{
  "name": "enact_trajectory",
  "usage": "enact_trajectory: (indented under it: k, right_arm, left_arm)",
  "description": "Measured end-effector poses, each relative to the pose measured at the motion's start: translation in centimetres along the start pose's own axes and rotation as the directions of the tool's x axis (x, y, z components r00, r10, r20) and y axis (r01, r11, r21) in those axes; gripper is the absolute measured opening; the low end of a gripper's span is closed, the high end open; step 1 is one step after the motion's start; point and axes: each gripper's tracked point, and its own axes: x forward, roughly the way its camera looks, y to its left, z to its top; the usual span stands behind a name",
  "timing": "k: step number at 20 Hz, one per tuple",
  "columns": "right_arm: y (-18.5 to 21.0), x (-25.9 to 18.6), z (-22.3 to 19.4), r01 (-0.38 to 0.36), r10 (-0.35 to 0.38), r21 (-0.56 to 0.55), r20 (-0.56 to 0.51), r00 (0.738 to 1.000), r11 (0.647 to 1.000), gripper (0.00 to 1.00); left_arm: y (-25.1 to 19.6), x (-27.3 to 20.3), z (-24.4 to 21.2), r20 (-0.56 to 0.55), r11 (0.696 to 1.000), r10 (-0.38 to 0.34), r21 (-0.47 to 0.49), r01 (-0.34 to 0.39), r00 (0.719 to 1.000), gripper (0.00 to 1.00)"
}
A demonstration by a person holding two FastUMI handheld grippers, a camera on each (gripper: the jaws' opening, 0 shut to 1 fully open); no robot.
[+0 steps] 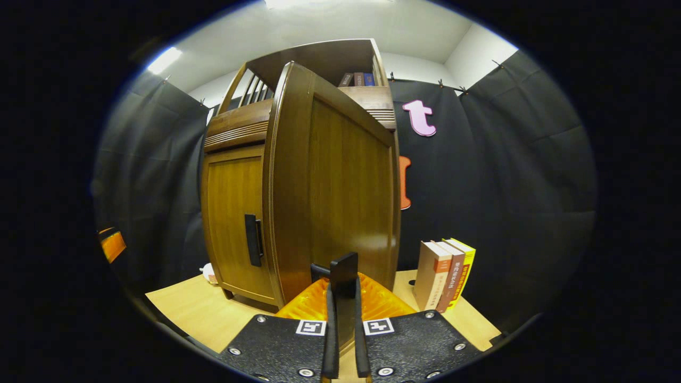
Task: Open the right door of the double-door shoe cabinet with the right hand, and open the left door with the left hand.
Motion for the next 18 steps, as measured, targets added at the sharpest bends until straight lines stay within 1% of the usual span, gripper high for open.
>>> enact_trajectory:
  k: [3,4,5,8,9,10,13,17,18]
  right_arm:
    - [-2.4,-0.8,0.1,0.023,-0.023,0.006,0.017,1.0,1.0,0.07]
    - [-3.3,-1.0,0.0,0.034,-0.034,0.014,0.019,0.999,0.999,0.11]
    - [-4.5,-1.2,0.0,0.053,-0.053,0.017,0.02,0.998,0.998,0.05]
    - [-7.9,-1.6,-0.2,0.097,-0.097,-0.011,0.016,0.995,0.995,0.03]
    - [-8.6,-1.8,-0.1,0.08,-0.08,-0.015,0.012,0.997,0.997,0.09]
    - [-8.9,-1.9,-0.2,0.059,-0.059,-0.016,0.006,0.998,0.998,0.02]
    - [-10.7,-2.1,-0.3,0.007,-0.007,-0.009,0.016,1.0,1.0,0.02]
    - [-12.9,-1.9,-0.5,-0.044,0.042,0.06,0.031,0.999,0.997,0.02]
    - [-13.3,-1.8,-0.4,-0.058,0.056,0.06,0.035,0.998,0.996,0.02]
  left_arm:
    - [-0.9,0.4,-0.4,0.0,1.0,-0.017,0.003,0.017,1.0,0.97]
    - [-1.4,0.5,-0.9,-0.006,1.0,-0.023,-0.002,0.023,1.0,0.97]
    - [-1.8,0.6,-1.1,-0.012,1.0,-0.03,-0.007,0.03,0.999,0.97]
    - [-2.7,0.9,-1.4,-0.017,0.999,-0.046,-0.005,0.046,0.999,0.96]
    - [-3.0,1.1,-1.5,-0.017,0.999,-0.052,-0.006,0.052,0.999,0.96]
    - [-3.3,1.2,-1.6,-0.02,0.998,-0.055,-0.007,0.055,0.998,0.96]
    - [-3.8,1.5,-2.1,-0.027,0.998,-0.064,-0.012,0.064,0.998,0.96]
    - [-4.2,1.7,-2.5,-0.031,0.997,-0.077,-0.019,0.077,0.997,0.96]
    - [-4.3,1.9,-2.6,-0.032,0.997,-0.081,-0.017,0.08,0.996,0.96]
